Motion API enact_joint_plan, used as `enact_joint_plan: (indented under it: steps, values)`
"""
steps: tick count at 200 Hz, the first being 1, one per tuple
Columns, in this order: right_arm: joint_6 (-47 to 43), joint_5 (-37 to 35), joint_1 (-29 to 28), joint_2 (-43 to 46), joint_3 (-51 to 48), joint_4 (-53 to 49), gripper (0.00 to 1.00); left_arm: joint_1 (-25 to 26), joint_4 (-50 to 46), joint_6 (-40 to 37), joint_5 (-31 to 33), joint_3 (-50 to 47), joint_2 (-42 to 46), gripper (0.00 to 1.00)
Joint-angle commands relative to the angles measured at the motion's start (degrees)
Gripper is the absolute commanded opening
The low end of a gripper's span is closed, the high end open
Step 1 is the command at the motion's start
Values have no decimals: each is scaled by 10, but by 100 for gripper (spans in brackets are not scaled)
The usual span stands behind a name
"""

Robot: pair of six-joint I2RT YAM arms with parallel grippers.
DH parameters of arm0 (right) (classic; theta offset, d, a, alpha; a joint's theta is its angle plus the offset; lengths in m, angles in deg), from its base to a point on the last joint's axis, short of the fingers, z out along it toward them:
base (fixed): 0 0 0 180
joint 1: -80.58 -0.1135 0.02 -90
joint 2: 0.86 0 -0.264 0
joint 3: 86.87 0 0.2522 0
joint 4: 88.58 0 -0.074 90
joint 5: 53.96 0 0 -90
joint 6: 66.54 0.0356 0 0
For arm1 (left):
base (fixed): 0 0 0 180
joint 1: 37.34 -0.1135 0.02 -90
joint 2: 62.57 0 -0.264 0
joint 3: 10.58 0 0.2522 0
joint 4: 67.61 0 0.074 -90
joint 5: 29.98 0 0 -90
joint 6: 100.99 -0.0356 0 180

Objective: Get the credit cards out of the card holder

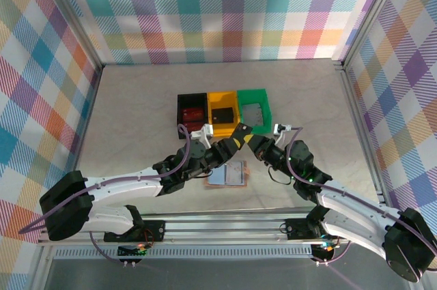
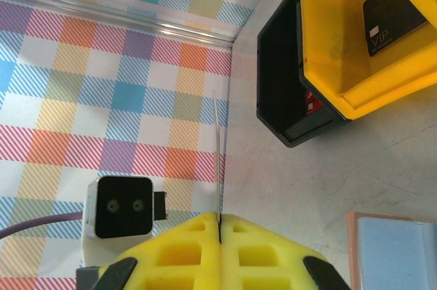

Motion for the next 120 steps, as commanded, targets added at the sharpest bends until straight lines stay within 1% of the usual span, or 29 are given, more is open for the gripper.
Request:
enact_joint_plan:
  steps: [1,44,64,84,120]
  values:
    - [11,-8,-6,-7,1,33,0,4,18,-2,15,24,7,38]
    - [14,-10,-13,-13,-1,34,0,4,21,3,21,23,6,33]
    - [17,-10,-14,-11,-1,30,0,4,10,2,25,23,12,29]
    - [19,-7,-15,-11,1,24,0,4,1,1,33,24,19,27]
    - [18,4,-19,-15,5,18,0,4,-13,-3,37,32,23,19]
